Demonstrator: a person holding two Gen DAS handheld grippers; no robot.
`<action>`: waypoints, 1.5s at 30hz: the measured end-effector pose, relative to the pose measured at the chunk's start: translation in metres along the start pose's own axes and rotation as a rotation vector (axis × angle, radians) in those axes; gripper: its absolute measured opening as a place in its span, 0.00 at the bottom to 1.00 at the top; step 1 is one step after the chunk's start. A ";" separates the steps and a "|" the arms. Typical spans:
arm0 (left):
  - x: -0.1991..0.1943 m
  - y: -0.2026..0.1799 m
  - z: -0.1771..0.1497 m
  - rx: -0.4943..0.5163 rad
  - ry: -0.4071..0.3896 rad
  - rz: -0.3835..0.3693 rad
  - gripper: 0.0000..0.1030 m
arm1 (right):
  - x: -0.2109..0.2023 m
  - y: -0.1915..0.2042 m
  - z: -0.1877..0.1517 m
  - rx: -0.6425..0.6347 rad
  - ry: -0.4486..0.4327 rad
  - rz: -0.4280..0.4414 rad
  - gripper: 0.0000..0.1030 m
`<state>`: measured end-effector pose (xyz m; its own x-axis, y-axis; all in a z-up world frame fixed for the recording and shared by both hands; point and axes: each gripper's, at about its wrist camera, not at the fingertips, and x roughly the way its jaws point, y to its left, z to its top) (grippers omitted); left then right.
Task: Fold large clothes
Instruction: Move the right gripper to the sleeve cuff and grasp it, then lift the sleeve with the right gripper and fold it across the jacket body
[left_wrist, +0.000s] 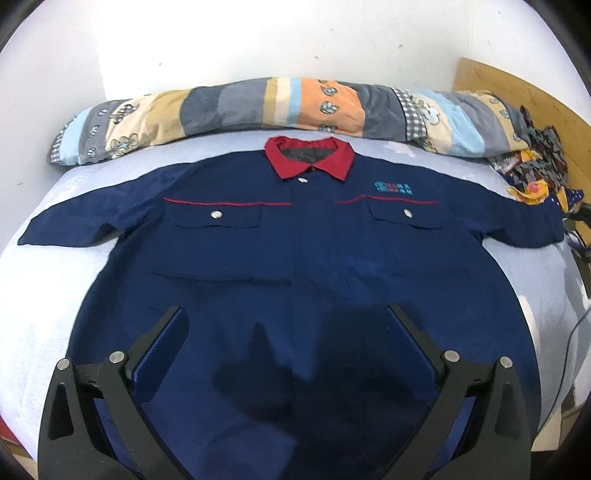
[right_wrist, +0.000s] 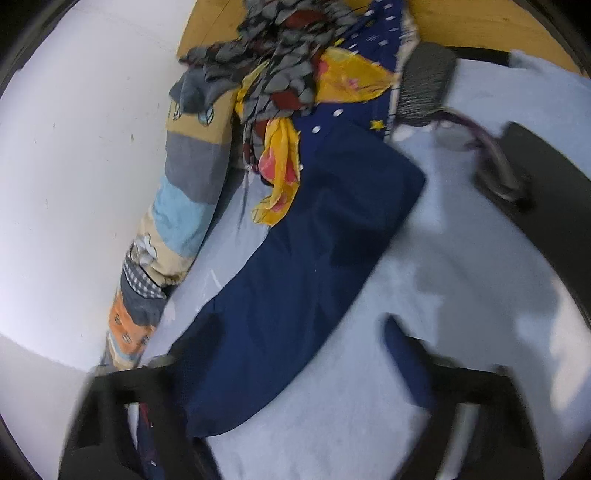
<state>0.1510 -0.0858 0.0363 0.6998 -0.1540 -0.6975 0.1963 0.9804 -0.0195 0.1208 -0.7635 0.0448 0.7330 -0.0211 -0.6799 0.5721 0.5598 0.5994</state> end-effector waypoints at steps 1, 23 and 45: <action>0.001 -0.002 -0.001 0.009 0.004 0.001 1.00 | 0.008 -0.001 0.002 -0.008 0.020 -0.007 0.40; 0.025 -0.013 -0.008 0.023 0.091 -0.020 1.00 | 0.065 -0.058 0.041 0.176 -0.116 0.003 0.31; 0.002 0.038 -0.002 -0.081 0.034 0.029 1.00 | -0.101 0.235 0.006 -0.252 -0.317 0.161 0.07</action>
<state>0.1580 -0.0487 0.0327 0.6801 -0.1222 -0.7229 0.1192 0.9913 -0.0554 0.1830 -0.6342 0.2572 0.9049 -0.1483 -0.3990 0.3621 0.7608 0.5385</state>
